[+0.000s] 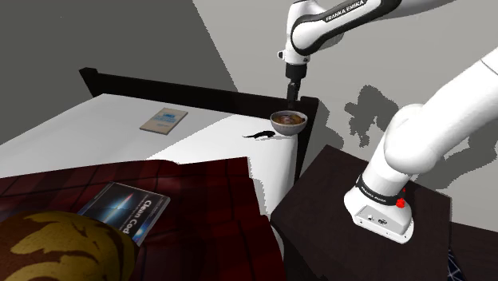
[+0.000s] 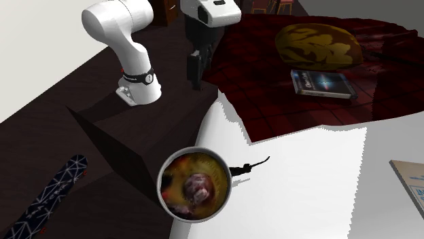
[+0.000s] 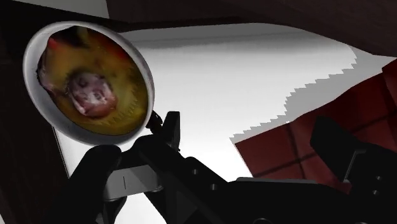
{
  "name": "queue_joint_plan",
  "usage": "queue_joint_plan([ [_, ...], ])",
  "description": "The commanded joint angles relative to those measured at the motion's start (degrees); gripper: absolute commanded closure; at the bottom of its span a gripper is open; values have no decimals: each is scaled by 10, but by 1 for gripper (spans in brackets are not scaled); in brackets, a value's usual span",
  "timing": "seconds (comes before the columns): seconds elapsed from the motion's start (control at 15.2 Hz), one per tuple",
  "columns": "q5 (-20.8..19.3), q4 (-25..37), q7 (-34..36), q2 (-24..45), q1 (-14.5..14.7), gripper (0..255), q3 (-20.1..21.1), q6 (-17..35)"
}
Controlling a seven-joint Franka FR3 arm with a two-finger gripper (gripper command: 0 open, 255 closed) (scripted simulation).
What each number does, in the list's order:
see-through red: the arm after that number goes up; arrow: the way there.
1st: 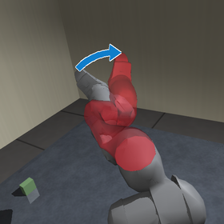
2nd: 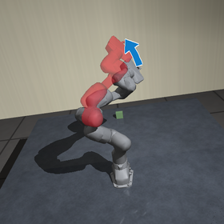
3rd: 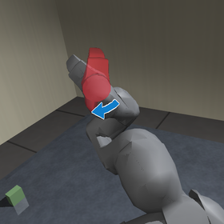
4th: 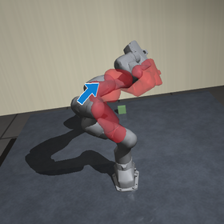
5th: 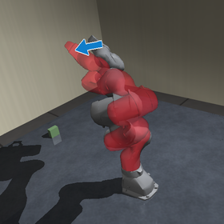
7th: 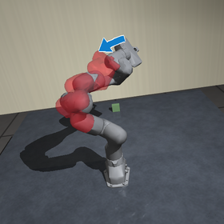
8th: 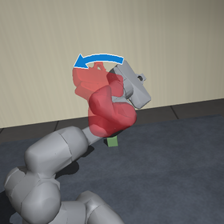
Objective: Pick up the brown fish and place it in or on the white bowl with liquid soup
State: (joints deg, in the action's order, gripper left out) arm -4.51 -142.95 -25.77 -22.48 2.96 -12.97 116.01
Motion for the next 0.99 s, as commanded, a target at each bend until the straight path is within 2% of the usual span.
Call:
queue_joint_plan([
  [0.0,8,10,-47,45,7,0,-18,37],
  [0.46,83,78,-220,218,24,0,-58,128],
  [0.92,181,190,-388,394,3,0,-37,167],
])
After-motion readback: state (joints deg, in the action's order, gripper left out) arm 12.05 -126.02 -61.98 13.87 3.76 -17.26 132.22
